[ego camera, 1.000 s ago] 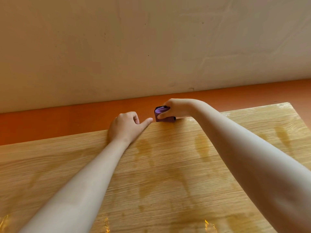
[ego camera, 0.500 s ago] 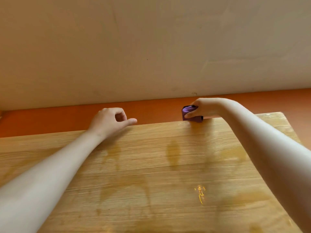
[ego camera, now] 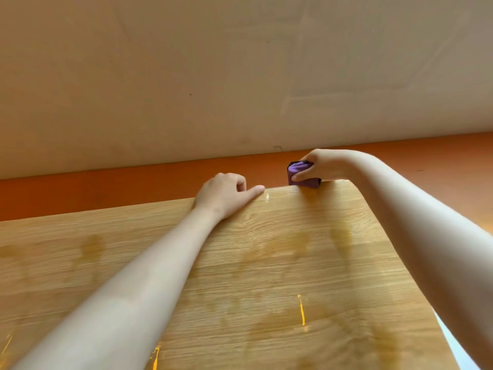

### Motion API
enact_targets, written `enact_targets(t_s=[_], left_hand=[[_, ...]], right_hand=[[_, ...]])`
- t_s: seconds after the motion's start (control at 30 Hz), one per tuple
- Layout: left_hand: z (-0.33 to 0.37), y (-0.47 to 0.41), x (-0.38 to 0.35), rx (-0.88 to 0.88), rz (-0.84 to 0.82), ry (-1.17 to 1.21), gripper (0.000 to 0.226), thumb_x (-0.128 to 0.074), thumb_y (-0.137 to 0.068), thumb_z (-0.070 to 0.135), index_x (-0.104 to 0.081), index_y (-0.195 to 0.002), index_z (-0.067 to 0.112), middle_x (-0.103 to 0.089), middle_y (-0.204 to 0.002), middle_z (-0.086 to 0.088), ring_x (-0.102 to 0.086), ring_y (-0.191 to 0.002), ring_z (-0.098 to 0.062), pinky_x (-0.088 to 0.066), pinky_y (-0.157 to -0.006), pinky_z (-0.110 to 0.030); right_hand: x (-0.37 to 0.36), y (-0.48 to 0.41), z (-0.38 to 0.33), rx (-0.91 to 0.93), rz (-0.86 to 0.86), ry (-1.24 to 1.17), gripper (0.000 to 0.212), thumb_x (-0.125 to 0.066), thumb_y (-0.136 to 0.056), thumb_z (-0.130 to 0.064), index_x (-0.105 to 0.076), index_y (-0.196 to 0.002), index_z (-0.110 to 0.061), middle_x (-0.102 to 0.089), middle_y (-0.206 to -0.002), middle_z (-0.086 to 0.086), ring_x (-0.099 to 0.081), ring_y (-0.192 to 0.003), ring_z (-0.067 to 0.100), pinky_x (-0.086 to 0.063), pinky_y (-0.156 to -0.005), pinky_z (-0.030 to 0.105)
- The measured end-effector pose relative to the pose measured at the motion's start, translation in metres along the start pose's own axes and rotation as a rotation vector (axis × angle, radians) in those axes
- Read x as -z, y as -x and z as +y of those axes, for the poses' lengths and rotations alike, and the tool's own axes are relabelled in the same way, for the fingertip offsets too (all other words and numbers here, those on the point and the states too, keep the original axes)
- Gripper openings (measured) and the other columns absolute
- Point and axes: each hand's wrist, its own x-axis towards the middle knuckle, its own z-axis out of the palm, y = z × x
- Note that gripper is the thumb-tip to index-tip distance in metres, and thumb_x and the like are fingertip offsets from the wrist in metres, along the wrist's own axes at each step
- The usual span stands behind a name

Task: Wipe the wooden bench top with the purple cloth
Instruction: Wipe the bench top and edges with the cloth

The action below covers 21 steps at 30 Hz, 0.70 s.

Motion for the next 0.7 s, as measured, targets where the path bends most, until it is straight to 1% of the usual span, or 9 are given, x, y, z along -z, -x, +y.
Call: enact_targets(t_s=[0.07,0.17,0.27,0.4,0.5,0.57,0.63,0.7], left_hand=[[0.000,0.001,-0.001,0.011,0.001,0.004,0.057,-0.047,-0.081,0.073,-0.060,-0.067,0.020,-0.063,-0.071,0.008,-0.058,-0.071,-0.012,-0.042,-0.059,-0.028],[0.000,-0.002,-0.001,0.028,0.000,0.026,0.057,-0.049,-0.078,0.074,-0.061,-0.065,0.020,-0.063,-0.068,0.008,-0.058,-0.069,-0.011,-0.042,-0.058,-0.028],[0.001,-0.005,-0.002,0.037,0.008,0.041,0.055,-0.051,-0.076,0.075,-0.061,-0.064,0.022,-0.063,-0.067,0.009,-0.058,-0.069,-0.010,-0.041,-0.057,-0.027],[-0.002,-0.005,-0.003,0.039,0.026,0.051,0.055,-0.053,-0.075,0.075,-0.060,-0.063,0.023,-0.062,-0.065,0.010,-0.058,-0.068,-0.009,-0.039,-0.056,-0.027],[-0.001,-0.005,-0.002,0.057,0.042,0.050,0.054,-0.054,-0.073,0.076,-0.060,-0.062,0.023,-0.062,-0.063,0.010,-0.057,-0.067,-0.009,-0.036,-0.055,-0.027],[-0.001,-0.004,-0.002,0.063,0.053,0.051,0.056,-0.055,-0.071,0.077,-0.059,-0.061,0.023,-0.061,-0.062,0.010,-0.057,-0.066,-0.009,-0.035,-0.054,-0.026],[-0.001,-0.004,-0.001,0.063,0.056,0.050,0.056,-0.055,-0.071,0.078,-0.059,-0.061,0.022,-0.061,-0.061,0.009,-0.056,-0.065,-0.009,-0.035,-0.053,-0.026],[0.000,-0.003,-0.001,0.067,0.061,0.051,0.056,-0.056,-0.071,0.077,-0.059,-0.061,0.022,-0.061,-0.061,0.009,-0.057,-0.065,-0.010,-0.037,-0.053,-0.027]], right_hand=[[0.009,0.005,0.022,-0.026,0.013,-0.016,0.022,-0.065,-0.084,-0.044,-0.060,-0.093,-0.025,-0.064,-0.090,0.001,-0.060,-0.080,0.020,-0.046,-0.070,0.029],[0.018,0.011,0.048,-0.056,0.032,-0.057,0.024,-0.066,-0.083,-0.043,-0.061,-0.096,-0.024,-0.064,-0.092,0.003,-0.059,-0.082,0.021,-0.046,-0.071,0.029],[0.020,0.011,0.054,-0.052,0.037,-0.089,0.026,-0.066,-0.083,-0.042,-0.062,-0.099,-0.022,-0.064,-0.094,0.004,-0.060,-0.085,0.021,-0.045,-0.071,0.029],[0.013,0.004,0.029,-0.011,-0.009,-0.086,0.019,-0.067,-0.083,-0.042,-0.062,-0.088,-0.024,-0.063,-0.084,-0.002,-0.056,-0.071,0.014,-0.042,-0.064,0.025],[-0.004,-0.009,-0.007,0.075,-0.047,-0.092,0.018,-0.066,-0.083,-0.043,-0.061,-0.081,-0.025,-0.062,-0.079,-0.006,-0.054,-0.067,0.011,-0.040,-0.059,0.023],[-0.014,-0.017,-0.030,0.131,-0.060,-0.075,0.021,-0.066,-0.082,-0.045,-0.062,-0.088,-0.025,-0.062,-0.080,-0.006,-0.055,-0.067,0.011,-0.039,-0.058,0.023],[-0.018,-0.020,-0.041,0.162,-0.076,-0.051,0.029,-0.065,-0.082,-0.048,-0.062,-0.098,-0.024,-0.062,-0.083,-0.005,-0.055,-0.069,0.011,-0.039,-0.058,0.024],[-0.016,-0.020,-0.039,0.162,-0.090,-0.042,0.028,-0.064,-0.082,-0.050,-0.061,-0.096,-0.025,-0.062,-0.083,-0.005,-0.054,-0.070,0.012,-0.038,-0.059,0.024]])
